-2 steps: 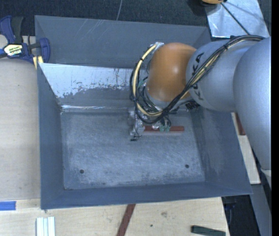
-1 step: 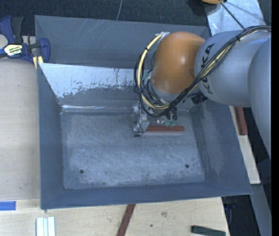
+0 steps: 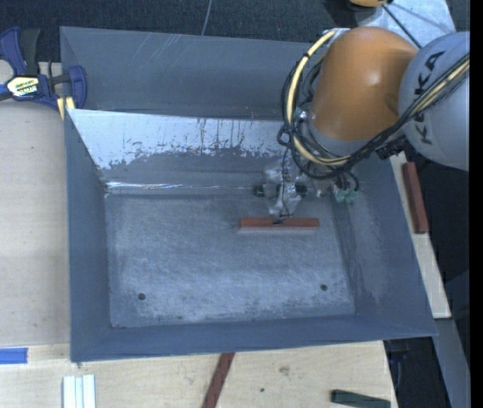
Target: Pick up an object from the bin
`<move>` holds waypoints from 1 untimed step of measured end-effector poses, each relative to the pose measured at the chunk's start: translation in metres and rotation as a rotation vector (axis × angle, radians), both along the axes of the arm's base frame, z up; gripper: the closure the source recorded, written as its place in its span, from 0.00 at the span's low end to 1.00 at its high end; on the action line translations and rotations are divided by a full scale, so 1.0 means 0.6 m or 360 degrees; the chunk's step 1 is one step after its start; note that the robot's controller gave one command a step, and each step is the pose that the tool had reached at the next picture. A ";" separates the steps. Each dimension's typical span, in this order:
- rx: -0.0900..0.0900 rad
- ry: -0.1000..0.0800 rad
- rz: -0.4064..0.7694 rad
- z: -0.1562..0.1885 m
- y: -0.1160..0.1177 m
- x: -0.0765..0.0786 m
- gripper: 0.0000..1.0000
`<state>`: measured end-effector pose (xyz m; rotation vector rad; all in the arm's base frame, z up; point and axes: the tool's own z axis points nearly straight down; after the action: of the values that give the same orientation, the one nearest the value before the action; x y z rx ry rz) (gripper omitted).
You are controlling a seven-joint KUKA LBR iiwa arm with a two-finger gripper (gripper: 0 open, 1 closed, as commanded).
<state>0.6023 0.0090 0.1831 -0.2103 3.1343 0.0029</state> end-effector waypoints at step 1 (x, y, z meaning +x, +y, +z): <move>-0.0003 -0.0006 0.0224 -0.009 -0.102 -0.036 0.00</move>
Offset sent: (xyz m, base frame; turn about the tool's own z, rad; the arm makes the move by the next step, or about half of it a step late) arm 0.0000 0.0000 0.0000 0.0000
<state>0.5809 -0.0525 0.1777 -0.4295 3.1086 -0.0007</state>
